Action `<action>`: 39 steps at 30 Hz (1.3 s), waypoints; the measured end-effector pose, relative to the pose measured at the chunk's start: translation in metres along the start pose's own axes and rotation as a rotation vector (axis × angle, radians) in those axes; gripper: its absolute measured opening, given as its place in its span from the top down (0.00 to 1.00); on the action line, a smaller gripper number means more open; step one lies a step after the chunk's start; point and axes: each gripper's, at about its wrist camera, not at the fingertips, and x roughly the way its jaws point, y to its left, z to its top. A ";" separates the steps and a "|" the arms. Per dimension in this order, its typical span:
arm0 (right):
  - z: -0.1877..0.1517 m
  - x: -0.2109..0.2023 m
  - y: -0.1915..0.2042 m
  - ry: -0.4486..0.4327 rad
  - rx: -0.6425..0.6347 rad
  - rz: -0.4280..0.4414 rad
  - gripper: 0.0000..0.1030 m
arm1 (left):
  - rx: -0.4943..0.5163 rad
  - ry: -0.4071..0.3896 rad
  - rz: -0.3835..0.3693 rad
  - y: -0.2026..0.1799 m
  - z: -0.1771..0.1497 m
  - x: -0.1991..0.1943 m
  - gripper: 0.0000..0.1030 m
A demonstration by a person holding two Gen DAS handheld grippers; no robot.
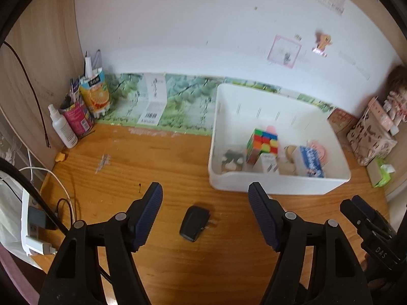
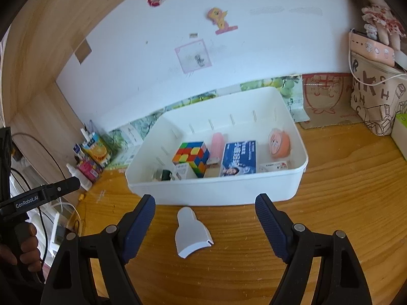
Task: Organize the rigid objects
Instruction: 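Withdraw both tools toward the black charger and white scraper on the desk, then grasp the black charger with the left tool while the right tool grasps the white scraper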
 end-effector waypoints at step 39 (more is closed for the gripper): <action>-0.042 0.129 0.049 0.476 -0.219 -0.145 0.21 | 0.184 0.467 -0.017 0.001 -0.028 0.138 0.29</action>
